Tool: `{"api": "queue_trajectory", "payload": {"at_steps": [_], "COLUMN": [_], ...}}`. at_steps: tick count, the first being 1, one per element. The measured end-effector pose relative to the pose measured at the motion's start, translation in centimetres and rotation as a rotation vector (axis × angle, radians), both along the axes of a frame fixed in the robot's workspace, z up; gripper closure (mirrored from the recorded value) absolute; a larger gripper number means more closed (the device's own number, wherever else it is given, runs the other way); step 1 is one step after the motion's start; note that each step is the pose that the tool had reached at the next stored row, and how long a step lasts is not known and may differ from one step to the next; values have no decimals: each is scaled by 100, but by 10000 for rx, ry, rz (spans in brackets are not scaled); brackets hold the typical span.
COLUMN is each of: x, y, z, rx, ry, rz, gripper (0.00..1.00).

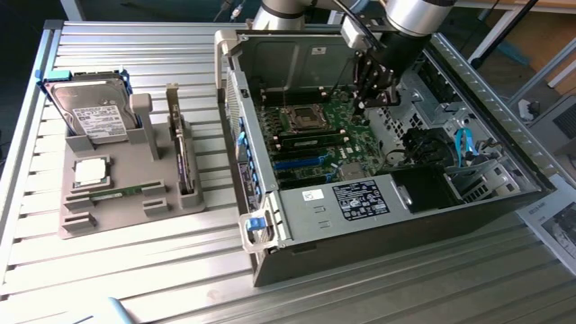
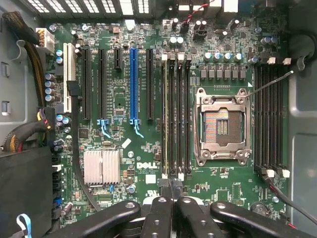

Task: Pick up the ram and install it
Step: 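Press down the ram until it locks into place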

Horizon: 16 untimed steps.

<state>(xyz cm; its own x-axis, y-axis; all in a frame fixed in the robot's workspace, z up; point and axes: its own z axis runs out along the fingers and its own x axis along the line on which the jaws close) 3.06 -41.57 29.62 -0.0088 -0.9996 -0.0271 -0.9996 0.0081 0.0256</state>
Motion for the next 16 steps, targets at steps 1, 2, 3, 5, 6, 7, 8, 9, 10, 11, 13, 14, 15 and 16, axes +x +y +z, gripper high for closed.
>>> {"api": "queue_trajectory", "payload": {"at_steps": [1,2,3,5,6,7,8,9,10,11,13,14,15,16], "x": [0,0,0,0,0,0,0,0,0,0,0,0,0,0], "y": [0,0,0,0,0,0,0,0,0,0,0,0,0,0], "z": [-15,-30,-42,-69,-85,-111,-125,-135,-148,-160,-182,-192,-204,-218], "rx": [0,0,1,1,1,1,0,1,1,0,0,0,1,0], "ry": [1,0,0,0,0,0,0,0,0,0,0,0,0,0], "rz": [0,1,0,0,0,1,1,0,0,0,1,0,0,0], "gripper": [90,90,90,90,90,90,90,90,90,90,90,90,90,90]}}
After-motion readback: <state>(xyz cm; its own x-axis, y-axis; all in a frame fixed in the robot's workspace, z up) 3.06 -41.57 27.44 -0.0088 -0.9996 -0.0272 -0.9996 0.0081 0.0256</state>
